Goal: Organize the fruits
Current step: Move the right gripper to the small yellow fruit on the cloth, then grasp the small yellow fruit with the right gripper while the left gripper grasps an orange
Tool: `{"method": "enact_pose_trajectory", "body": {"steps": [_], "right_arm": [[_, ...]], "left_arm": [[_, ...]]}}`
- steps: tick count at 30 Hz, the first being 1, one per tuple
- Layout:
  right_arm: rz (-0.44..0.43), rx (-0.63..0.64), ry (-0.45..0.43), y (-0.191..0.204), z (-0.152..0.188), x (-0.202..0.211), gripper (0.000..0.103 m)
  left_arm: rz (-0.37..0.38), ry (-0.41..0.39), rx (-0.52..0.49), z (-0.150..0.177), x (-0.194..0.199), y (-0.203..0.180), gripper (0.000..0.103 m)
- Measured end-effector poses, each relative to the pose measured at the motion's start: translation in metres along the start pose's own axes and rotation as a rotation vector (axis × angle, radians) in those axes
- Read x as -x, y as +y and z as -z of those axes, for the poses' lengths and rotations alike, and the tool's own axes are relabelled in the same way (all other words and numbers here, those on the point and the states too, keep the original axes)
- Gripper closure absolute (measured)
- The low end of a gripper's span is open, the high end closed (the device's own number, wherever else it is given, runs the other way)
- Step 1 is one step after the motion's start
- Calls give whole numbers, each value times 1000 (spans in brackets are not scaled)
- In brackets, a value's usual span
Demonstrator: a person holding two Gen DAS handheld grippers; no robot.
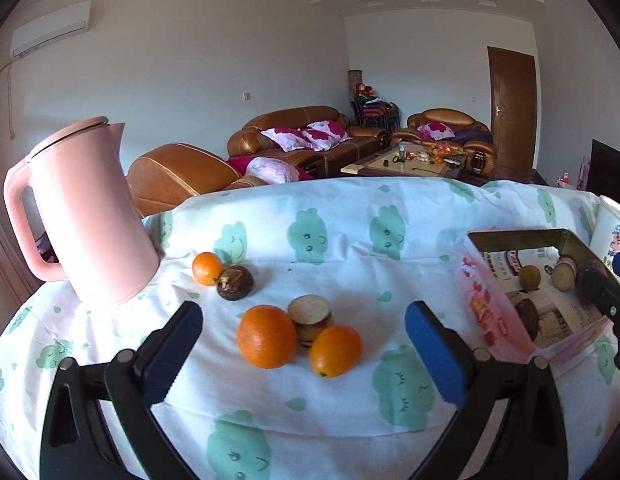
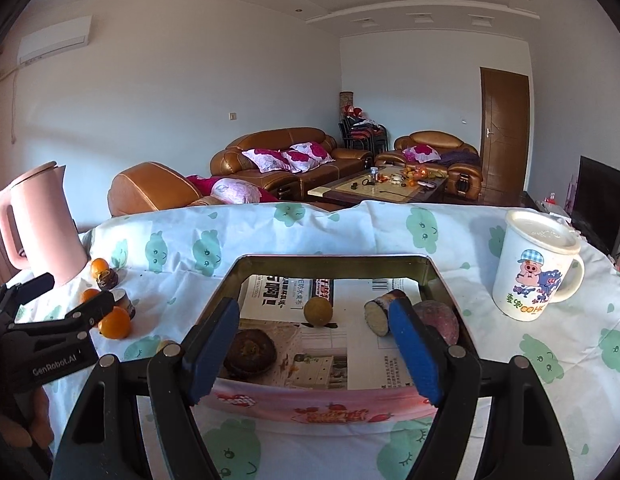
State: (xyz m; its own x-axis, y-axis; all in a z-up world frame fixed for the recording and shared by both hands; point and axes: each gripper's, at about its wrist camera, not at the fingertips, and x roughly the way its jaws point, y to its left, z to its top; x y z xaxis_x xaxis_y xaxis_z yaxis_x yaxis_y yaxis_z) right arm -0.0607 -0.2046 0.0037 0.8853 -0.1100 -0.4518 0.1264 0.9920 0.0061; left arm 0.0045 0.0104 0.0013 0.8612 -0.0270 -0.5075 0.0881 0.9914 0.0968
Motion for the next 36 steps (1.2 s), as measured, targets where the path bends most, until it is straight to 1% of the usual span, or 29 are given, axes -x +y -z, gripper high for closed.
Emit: {"method": "enact_pose_trajectory", "body": {"steps": [4,7,8,9,10,11,12,15,19,21,22,25,26,27,29,30,31,34,36], "right_arm": [[-17,71,4,24,2,2,25],[-59,128,12,42,3,1,25],[-79,147,22,49,3,0,29],[-103,167,39,56,4,-3,36],[-128,190,59,63,4,-6,42],[-150,211,79,70,4,-11,53],[-167,233,100,77,5,-16,60],[-215,292,150,95,6,-30,61],[-237,400,228,114,8,-50,61],[-237,446,279,119,11,-61,63],[-222,478,276,122,11,-64,64],[-216,538,310,129,10,-72,67],[-211,563,325,132,10,-74,71],[-204,599,332,136,12,-75,74],[-205,682,346,146,18,-75,74],[-185,727,349,149,20,-76,74],[-165,759,364,151,22,-78,74],[-181,769,417,147,16,-82,75],[-183,777,445,144,13,-85,75]], "left_arm": [[-72,8,20,-3,-8,28,0],[-86,26,68,-6,-11,50,0],[-87,33,80,-7,-13,56,0],[-90,36,90,-8,-13,61,0],[-91,36,100,-9,-13,67,0],[-92,36,109,-10,-14,72,0],[-94,35,120,-11,-13,78,0],[-104,31,158,-12,-13,95,0],[-95,54,201,-11,-17,108,0],[-82,61,205,-11,-18,109,0],[-72,62,201,-11,-16,108,0],[-44,57,185,-13,-13,106,0],[-36,56,177,-13,-12,105,0],[-30,57,169,-13,-12,103,0],[-19,65,158,-13,-13,100,0],[-7,73,154,-13,-14,99,1],[12,82,153,-13,-15,98,1],[81,101,143,-14,-15,95,1],[134,123,113,-12,-16,87,2]]}}
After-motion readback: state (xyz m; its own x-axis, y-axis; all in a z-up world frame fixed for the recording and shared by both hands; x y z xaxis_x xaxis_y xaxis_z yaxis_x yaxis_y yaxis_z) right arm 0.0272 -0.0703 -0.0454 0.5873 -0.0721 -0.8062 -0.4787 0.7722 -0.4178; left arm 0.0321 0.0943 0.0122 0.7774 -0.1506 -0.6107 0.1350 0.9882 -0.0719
